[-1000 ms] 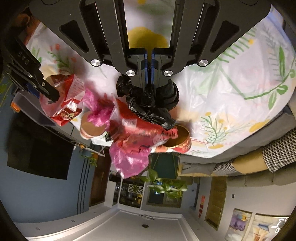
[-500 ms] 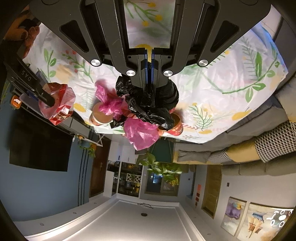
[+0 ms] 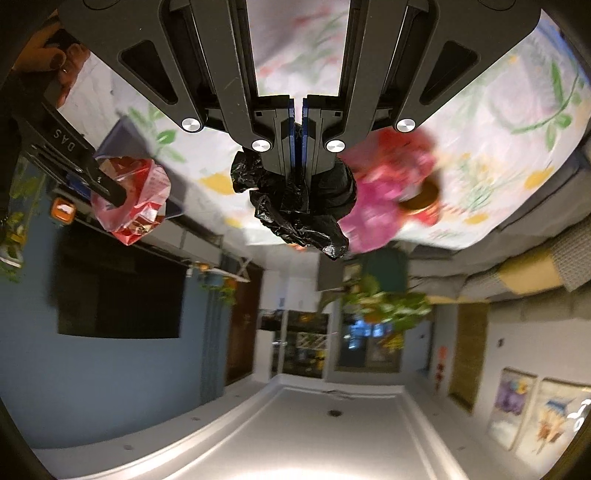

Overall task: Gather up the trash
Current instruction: 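Carry both held bags over the grey bin, then open the right tool over the bin while the left tool releases the black bag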

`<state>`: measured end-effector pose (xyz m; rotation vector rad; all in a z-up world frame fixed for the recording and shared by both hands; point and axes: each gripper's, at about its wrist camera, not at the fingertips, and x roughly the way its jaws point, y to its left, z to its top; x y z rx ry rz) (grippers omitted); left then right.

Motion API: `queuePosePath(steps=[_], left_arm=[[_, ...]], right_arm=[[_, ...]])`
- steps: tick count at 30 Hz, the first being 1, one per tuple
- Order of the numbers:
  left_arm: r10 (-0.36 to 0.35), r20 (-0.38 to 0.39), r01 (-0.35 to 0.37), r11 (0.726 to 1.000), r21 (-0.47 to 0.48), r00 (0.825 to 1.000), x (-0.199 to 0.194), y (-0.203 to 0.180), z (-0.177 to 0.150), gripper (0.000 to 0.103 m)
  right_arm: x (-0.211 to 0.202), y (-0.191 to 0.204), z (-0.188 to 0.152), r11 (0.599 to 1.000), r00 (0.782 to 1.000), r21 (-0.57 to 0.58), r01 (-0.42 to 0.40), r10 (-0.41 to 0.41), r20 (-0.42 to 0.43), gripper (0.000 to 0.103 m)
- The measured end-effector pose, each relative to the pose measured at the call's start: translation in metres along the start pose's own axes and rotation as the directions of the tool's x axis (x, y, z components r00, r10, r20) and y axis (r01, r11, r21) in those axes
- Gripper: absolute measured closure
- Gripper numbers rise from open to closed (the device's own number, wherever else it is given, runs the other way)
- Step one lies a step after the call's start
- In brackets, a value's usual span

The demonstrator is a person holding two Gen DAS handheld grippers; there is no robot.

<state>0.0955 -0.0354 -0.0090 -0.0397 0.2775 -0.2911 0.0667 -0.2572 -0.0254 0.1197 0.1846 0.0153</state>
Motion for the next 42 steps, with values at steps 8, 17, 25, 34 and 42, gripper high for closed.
queuePosePath(steps=[8, 17, 25, 34, 42], left_arm=[[-0.163, 0.015, 0.162, 0.986, 0.051, 0.987, 0.051, -0.076, 0.031, 0.102], [-0.273, -0.004, 0.272, 0.958, 0.092, 0.962, 0.113, -0.149, 0.034, 0.102], [-0.308, -0.044, 0.311, 0.947, 0.083, 0.950, 0.163, -0.173, 0.027, 0.102], [-0.332, -0.069, 0.337, 0.938, 0.077, 0.941, 0.180, -0.194, 0.025, 0.102], [-0.347, -0.081, 0.353, 0.932, 0.077, 0.934, 0.190, -0.196, 0.023, 0.102]], right_arm=[[-0.007, -0.066, 0.026, 0.981, 0.978, 0.047, 0.187, -0.190, 0.080, 0.066], [0.008, -0.117, 0.033, 0.948, 0.946, 0.074, 0.309, -0.314, 0.075, 0.066], [0.020, -0.128, 0.033, 0.940, 0.941, 0.098, 0.327, -0.334, 0.060, 0.066], [0.023, -0.127, 0.042, 0.939, 0.939, 0.094, 0.331, -0.338, 0.066, 0.066], [0.026, -0.122, 0.044, 0.938, 0.938, 0.090, 0.334, -0.340, 0.070, 0.065]])
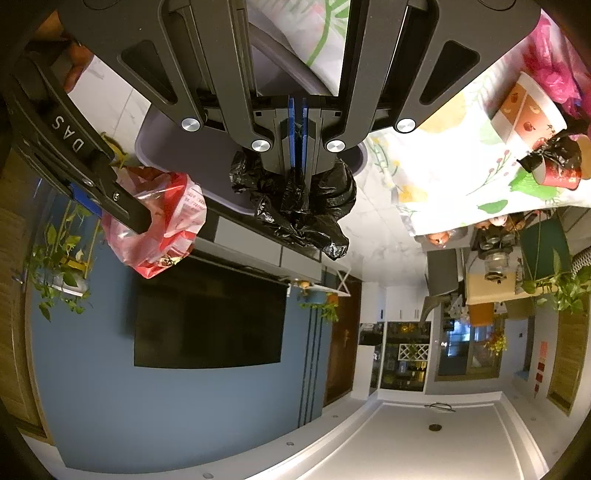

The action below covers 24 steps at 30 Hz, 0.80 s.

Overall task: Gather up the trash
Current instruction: 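Open the right tool over the bin while the left tool releases the black bag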

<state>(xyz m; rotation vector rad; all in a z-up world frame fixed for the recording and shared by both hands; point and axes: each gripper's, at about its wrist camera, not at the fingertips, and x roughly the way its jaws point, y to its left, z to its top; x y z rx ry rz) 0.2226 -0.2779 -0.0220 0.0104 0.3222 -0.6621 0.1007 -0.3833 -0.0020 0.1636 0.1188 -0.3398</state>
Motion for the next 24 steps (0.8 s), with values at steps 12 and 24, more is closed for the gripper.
queuePosePath(steps=[12, 24], left_arm=[[-0.016, -0.017, 0.016, 1.000, -0.001, 1.000, 0.012, 0.002, -0.002, 0.101], [0.049, -0.005, -0.050, 0.997, -0.055, 0.999, -0.001, 0.019, -0.005, 0.037]], right_arm=[[0.005, 0.005, 0.004, 1.000, 1.000, 0.005, 0.005, -0.005, 0.011, 0.052], [-0.008, 0.005, 0.008, 0.999, 0.999, 0.022, 0.026, -0.027, 0.040, 0.037]])
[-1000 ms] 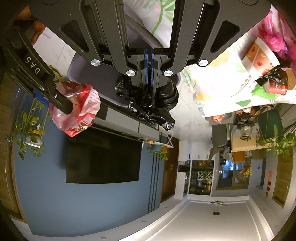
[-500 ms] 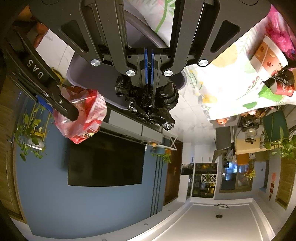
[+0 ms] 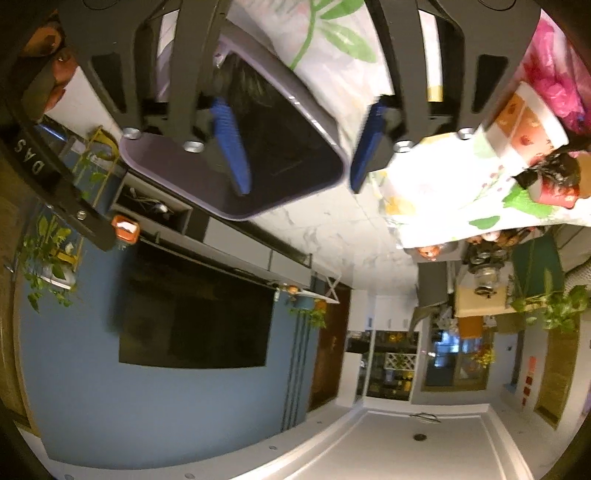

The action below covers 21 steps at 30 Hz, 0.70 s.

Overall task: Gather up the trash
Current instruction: 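Open the right tool over the bin while the left tool releases the black bag, then move both open tools back to the trash pile on the table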

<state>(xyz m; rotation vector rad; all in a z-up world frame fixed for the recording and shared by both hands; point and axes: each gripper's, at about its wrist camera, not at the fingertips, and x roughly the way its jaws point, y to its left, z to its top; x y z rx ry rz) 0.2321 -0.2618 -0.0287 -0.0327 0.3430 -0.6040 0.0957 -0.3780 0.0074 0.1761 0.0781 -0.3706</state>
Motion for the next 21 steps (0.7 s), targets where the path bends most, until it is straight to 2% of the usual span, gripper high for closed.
queuePosePath(steps=[3, 8, 14, 21], left_arm=[[0.024, 0.017, -0.023, 1.000, -0.013, 1.000, -0.010, 0.004, -0.001, 0.025], [0.091, 0.037, -0.090, 0.996, -0.023, 0.995, -0.031, 0.012, -0.002, 0.016], [0.168, 0.041, -0.166, 0.985, -0.034, 0.985, -0.059, 0.023, -0.009, 0.013], [0.266, 0.054, -0.264, 0.964, -0.039, 0.962, -0.094, 0.044, -0.019, 0.012]], right_arm=[[-0.005, 0.002, -0.002, 1.000, 1.000, -0.002, 0.005, -0.005, -0.005, 0.034], [-0.014, 0.005, -0.005, 1.000, 1.000, -0.007, 0.002, -0.002, -0.010, 0.028], [-0.023, 0.013, -0.011, 0.999, 1.000, -0.032, -0.002, 0.002, -0.007, 0.019], [-0.036, 0.022, -0.015, 0.999, 0.999, -0.015, -0.036, 0.035, -0.013, 0.016]])
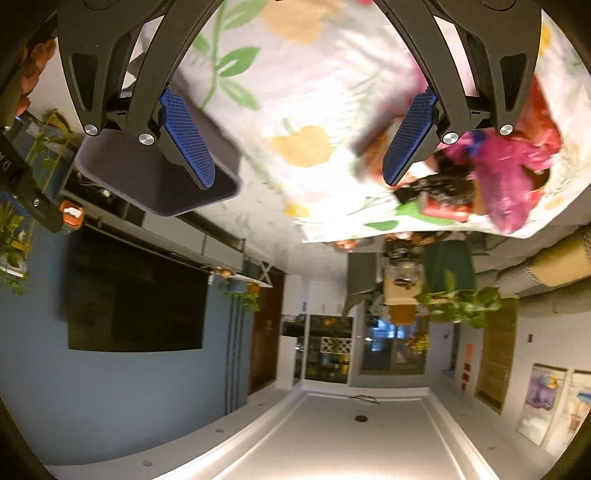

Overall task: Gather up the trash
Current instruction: 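Move both open tools back to the trash pile on the table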

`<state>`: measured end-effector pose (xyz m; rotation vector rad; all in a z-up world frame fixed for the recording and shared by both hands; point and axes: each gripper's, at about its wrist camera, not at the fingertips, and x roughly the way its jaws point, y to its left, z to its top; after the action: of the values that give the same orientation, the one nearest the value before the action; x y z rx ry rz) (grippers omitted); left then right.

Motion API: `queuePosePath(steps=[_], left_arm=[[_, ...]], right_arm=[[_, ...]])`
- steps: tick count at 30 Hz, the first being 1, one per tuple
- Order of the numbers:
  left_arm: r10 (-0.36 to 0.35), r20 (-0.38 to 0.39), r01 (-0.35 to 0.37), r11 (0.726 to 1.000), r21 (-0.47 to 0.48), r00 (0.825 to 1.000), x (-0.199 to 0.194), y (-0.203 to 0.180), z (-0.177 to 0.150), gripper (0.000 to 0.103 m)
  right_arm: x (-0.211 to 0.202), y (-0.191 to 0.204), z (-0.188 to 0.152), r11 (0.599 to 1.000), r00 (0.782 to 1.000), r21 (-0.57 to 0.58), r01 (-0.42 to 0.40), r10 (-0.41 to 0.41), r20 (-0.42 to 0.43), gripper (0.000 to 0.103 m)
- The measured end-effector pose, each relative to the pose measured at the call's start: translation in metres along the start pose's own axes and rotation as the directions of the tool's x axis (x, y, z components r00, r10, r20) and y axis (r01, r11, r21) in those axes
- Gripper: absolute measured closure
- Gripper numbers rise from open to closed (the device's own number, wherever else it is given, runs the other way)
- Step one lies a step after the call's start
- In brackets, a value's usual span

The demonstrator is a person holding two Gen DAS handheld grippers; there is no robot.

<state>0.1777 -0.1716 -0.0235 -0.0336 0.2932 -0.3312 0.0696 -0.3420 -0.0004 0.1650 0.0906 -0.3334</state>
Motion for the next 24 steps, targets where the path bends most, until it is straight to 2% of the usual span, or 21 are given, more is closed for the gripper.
queuePosePath(steps=[7, 12, 24], left_arm=[[0.097, 0.009, -0.097, 0.995, -0.016, 0.995, -0.031, 0.044, -0.008, 0.012], [0.176, 0.016, -0.175, 0.984, -0.027, 0.984, -0.053, 0.080, -0.015, 0.012], [0.270, 0.007, -0.269, 0.961, -0.065, 0.963, -0.083, 0.155, -0.041, 0.012]], right_arm=[[-0.007, 0.022, -0.009, 0.997, 0.997, 0.005, -0.071, 0.071, -0.022, 0.016], [-0.012, 0.044, -0.018, 0.993, 0.992, -0.004, -0.117, 0.117, -0.040, 0.016], [-0.020, 0.111, -0.040, 0.976, 0.975, -0.031, -0.215, 0.212, -0.069, 0.016]])
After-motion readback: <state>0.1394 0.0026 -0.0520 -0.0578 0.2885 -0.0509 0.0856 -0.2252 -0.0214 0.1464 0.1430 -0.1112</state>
